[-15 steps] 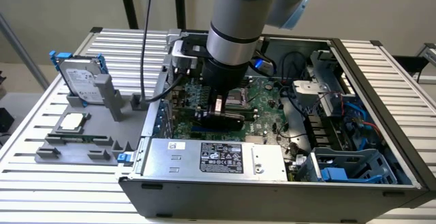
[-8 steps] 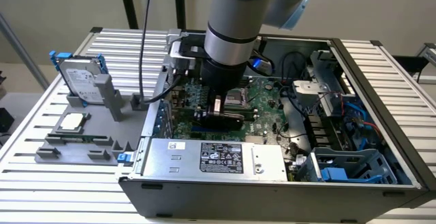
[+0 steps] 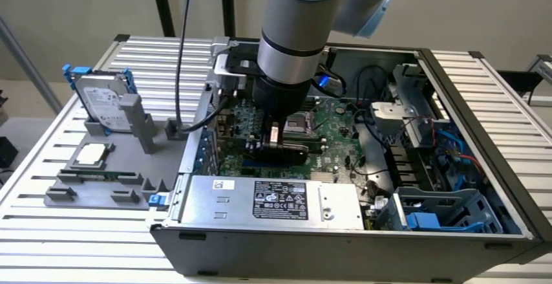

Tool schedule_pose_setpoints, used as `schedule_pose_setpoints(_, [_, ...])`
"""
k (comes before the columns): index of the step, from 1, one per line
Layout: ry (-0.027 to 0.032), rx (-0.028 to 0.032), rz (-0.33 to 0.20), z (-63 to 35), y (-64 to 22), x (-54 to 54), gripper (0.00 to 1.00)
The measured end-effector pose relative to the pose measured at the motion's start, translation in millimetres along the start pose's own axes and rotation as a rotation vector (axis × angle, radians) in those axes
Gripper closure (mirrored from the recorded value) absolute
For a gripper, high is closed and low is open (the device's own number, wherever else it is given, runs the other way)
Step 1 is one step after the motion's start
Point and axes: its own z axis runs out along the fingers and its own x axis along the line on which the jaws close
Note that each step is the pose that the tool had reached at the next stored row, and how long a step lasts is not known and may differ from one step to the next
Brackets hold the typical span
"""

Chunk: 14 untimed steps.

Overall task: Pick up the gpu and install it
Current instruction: 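Insert the gpu into the slot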

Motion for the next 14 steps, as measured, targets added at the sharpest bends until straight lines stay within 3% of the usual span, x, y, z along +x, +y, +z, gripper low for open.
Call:
schedule_pose_setpoints(4, [0.0016, 0.0024, -0.007, -0.2, 0.1, -0.1, 0.73])
schedule_pose_setpoints(8, [0.0029, 0.0089, -0.016, -4.7, 0.6, -0.3, 0.73])
schedule_pose_setpoints(12, [0.0048, 0.0190, -0.021, -5.0, 0.6, -0.3, 0.73])
schedule_pose_setpoints(14, [0.0077, 0.0197, -0.022, -3.7, 0.5, -0.3, 0.73])
